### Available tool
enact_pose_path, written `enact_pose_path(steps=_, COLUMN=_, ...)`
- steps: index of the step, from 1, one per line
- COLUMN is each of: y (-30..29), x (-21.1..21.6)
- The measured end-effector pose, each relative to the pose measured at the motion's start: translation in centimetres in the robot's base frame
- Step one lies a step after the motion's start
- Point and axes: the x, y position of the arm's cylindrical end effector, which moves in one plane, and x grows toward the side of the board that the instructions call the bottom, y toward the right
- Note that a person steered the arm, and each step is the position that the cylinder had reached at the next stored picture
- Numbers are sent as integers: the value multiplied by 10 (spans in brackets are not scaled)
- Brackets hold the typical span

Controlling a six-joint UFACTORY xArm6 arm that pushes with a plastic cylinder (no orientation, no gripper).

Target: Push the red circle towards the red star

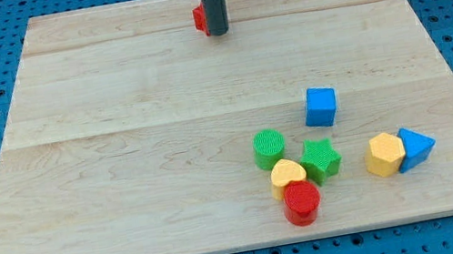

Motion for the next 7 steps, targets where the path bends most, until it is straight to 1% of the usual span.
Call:
enact_pose_path(steps=1, y=1, x=-20)
enact_pose_path(steps=2, y=38, x=23)
enact_pose_path(steps=3, y=122, x=84)
enact_pose_path(steps=4, y=235, x=113)
enact_pose_path(steps=5, y=270, x=218)
enact_pose_path(steps=6, y=232, x=304)
enact_pose_path(steps=7, y=129, x=333)
